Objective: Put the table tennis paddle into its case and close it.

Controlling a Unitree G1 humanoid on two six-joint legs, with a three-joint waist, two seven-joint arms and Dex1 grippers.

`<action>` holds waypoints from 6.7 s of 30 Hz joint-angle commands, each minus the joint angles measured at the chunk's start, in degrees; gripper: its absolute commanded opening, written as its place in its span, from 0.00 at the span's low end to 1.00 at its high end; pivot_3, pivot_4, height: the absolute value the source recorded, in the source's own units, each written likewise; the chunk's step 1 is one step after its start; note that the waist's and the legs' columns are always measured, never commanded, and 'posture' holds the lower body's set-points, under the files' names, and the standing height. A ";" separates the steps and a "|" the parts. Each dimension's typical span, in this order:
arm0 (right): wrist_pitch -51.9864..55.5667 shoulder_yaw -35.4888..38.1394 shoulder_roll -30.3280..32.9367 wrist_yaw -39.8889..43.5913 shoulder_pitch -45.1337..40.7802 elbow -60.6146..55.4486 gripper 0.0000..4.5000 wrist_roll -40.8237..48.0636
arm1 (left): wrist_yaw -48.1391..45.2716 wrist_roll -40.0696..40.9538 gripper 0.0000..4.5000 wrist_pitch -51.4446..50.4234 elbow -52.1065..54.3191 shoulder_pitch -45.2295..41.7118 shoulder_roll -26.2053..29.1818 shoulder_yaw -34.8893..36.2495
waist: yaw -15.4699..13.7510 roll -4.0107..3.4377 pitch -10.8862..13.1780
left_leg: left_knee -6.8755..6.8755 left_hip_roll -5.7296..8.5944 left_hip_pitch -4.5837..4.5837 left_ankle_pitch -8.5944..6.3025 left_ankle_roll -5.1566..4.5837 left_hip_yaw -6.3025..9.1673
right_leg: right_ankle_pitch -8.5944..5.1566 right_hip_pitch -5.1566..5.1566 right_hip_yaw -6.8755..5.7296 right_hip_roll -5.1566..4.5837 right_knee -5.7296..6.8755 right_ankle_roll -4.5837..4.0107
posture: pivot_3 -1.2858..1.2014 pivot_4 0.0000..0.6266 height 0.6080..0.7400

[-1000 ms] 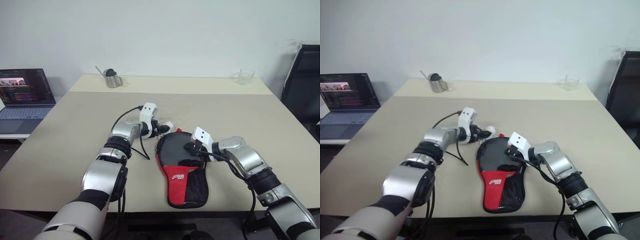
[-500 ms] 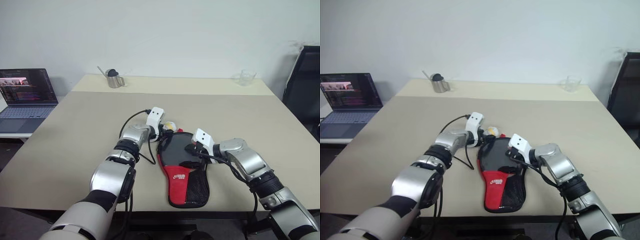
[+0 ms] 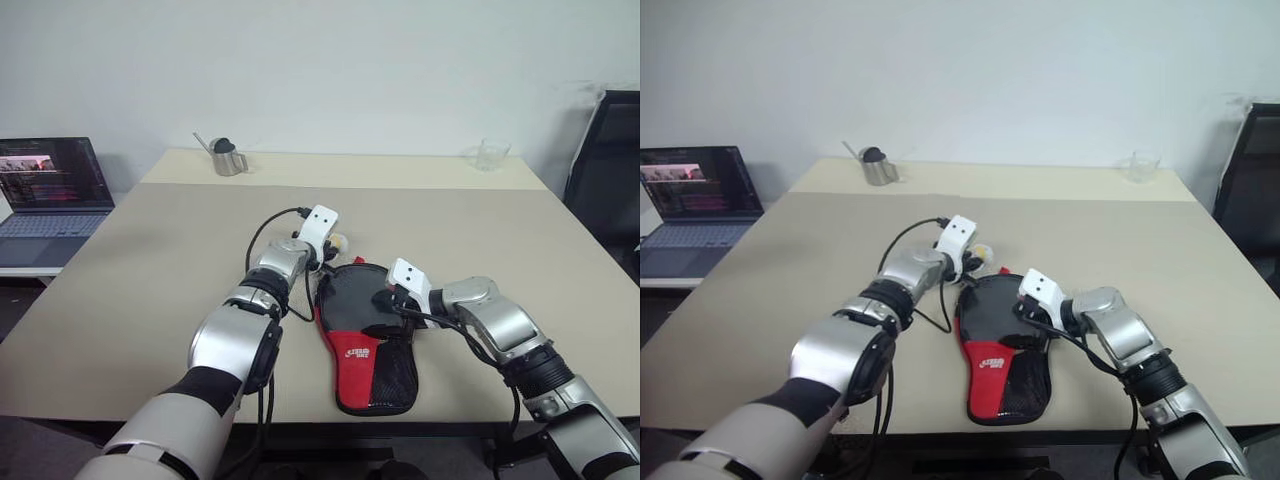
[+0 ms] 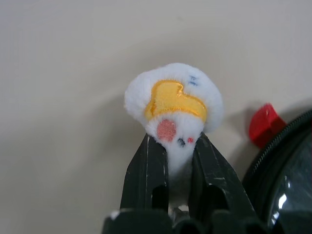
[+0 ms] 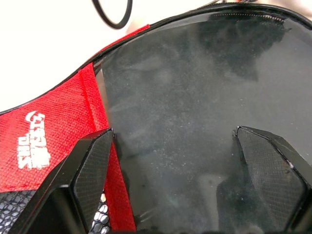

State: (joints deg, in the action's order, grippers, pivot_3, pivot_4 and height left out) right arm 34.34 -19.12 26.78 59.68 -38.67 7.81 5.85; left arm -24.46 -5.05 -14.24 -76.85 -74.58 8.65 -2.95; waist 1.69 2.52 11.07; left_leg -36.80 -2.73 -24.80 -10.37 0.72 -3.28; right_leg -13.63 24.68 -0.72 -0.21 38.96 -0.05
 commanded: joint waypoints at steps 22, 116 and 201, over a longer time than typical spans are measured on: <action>8.28 0.72 3.00 -0.82 5.08 -11.78 0.99 2.46 | 8.23 -7.90 0.04 5.56 -1.47 -5.87 -7.09 -0.85 | -0.03 0.02 0.01 | 0.01 0.02 -0.01 -0.01 0.00 -0.01 | 0.00 0.01 -0.01 -0.02 -0.02 0.01 | 0.52 0.24 1.00; 11.59 14.30 16.13 -4.23 8.80 -22.28 0.99 14.78 | -12.79 -8.79 0.91 12.03 3.82 2.71 5.35 -1.46 | 0.06 0.05 0.04 | 0.17 0.02 -0.03 -0.03 0.00 -0.04 | -0.02 0.06 -0.02 -0.05 -0.17 0.01 | 0.52 0.24 1.00; -19.45 31.37 -33.01 -63.85 -36.84 68.09 0.99 0.76 | -7.55 7.67 1.00 -24.16 76.10 43.94 2.65 -9.62 | 0.27 -0.10 -0.02 | 0.21 -0.70 -0.02 0.01 -0.11 -0.04 | 0.13 0.25 0.30 0.02 -0.08 -0.11 | 0.52 0.24 1.00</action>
State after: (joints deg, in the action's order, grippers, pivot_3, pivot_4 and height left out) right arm 16.11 11.31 -6.48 -3.94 -75.16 76.57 6.20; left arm -32.25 2.30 -38.09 -2.54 -31.06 11.12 -12.28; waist 1.96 2.42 11.05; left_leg -36.59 -3.43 -24.82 -10.36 0.62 -3.32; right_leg -13.50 24.93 -0.42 -0.18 38.88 -0.16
